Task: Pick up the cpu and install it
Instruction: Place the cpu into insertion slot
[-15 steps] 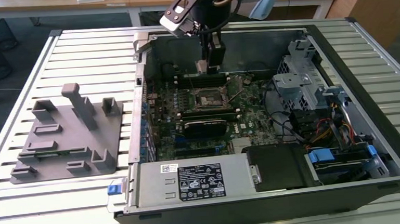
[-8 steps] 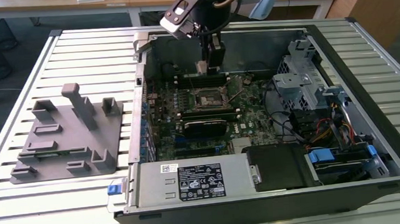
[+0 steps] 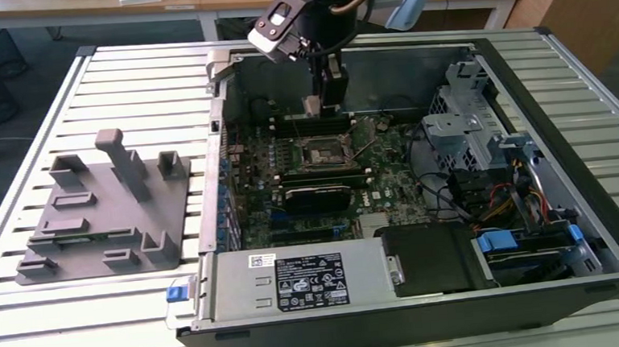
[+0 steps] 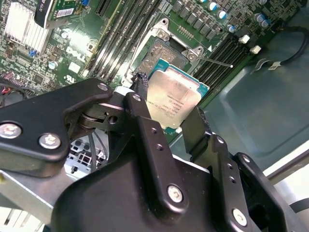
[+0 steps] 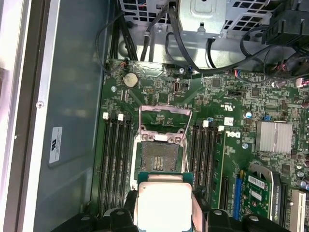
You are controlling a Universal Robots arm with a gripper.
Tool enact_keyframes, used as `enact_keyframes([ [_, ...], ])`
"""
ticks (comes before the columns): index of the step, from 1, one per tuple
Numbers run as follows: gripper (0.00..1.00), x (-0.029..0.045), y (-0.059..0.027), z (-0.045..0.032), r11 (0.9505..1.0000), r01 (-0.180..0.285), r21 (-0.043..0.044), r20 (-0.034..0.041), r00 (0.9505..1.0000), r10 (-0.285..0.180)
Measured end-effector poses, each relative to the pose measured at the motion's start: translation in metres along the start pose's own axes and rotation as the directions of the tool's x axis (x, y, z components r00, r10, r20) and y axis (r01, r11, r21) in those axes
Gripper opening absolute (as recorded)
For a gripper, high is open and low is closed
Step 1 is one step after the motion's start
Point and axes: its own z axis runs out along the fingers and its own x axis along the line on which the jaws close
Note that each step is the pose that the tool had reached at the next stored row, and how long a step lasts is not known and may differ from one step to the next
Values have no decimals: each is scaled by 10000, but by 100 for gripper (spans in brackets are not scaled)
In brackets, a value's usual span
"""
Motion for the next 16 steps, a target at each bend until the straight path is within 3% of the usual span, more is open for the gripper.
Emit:
enact_keyframes([
  [16, 53, 0, -2, 55, 10000, 0, 0, 0, 10000, 0],
])
